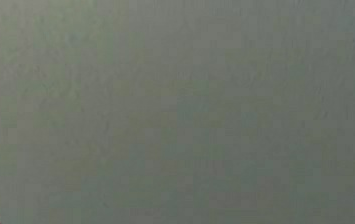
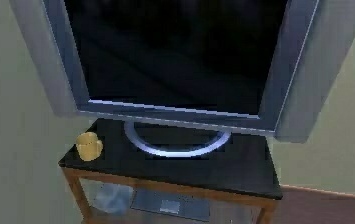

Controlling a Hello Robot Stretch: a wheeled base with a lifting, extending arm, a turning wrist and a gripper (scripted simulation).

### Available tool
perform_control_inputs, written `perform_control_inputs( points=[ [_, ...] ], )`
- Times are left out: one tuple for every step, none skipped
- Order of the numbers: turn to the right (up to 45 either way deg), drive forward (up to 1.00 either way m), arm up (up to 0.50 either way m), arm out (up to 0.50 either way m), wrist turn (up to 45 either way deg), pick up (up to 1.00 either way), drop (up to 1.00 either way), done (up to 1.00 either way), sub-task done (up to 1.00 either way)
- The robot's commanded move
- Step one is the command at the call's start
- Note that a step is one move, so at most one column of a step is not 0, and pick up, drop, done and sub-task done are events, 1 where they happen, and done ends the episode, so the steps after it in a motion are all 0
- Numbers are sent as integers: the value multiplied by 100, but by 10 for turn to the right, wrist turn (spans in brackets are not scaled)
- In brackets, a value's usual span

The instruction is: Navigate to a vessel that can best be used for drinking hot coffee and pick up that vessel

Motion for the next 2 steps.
perform_control_inputs(
  points=[
    [-210, 0, 0, 0, 0, 0, 0, 0, 0],
    [0, 0, 50, 0, 0, 0, 0, 0, 0]
  ],
)
